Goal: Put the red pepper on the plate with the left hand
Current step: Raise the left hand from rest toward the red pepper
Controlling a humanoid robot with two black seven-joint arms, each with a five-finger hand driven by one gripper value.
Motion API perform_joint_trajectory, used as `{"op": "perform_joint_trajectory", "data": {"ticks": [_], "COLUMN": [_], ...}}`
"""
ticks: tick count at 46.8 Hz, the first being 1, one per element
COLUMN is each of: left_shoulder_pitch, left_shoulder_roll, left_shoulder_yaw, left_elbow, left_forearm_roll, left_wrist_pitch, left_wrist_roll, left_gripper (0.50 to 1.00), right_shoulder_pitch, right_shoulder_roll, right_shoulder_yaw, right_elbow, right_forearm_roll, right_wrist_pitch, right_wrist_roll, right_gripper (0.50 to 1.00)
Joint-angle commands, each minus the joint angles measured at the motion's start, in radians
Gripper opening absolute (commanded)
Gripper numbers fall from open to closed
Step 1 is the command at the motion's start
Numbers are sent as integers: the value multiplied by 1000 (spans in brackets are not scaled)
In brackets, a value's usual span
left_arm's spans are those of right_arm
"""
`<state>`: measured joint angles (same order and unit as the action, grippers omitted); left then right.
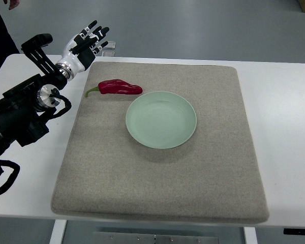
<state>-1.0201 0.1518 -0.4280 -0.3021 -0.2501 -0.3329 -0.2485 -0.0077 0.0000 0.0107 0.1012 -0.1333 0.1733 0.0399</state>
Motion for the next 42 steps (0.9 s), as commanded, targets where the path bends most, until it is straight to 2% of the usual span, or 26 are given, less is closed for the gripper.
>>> {"op": "perform_joint_trajectory", "data": {"ticks": [1, 7, 42], "left_shoulder_pitch": [-3, -6, 2], "left_shoulder_roll": [0, 2, 5], "left_shoulder_yaw": [0, -11, -11], "left_elbow": [0, 1, 3], "left_forearm_roll": [0, -9, 3], "left_wrist_pitch": [0, 0, 0], "left_wrist_roll": [0, -17, -20], "left_gripper": [984, 977, 979], "right_shoulder_pitch": [0, 0, 0], "right_shoulder_roll": [0, 0, 0], "right_shoulder_yaw": [0, 0, 0], "right_elbow": [0, 0, 0], "right_forearm_roll": [0, 0, 0], "right_wrist_pitch": [0, 0, 0], "right_wrist_roll": [0, 0, 0], "right_gripper": [928, 928, 928]}}
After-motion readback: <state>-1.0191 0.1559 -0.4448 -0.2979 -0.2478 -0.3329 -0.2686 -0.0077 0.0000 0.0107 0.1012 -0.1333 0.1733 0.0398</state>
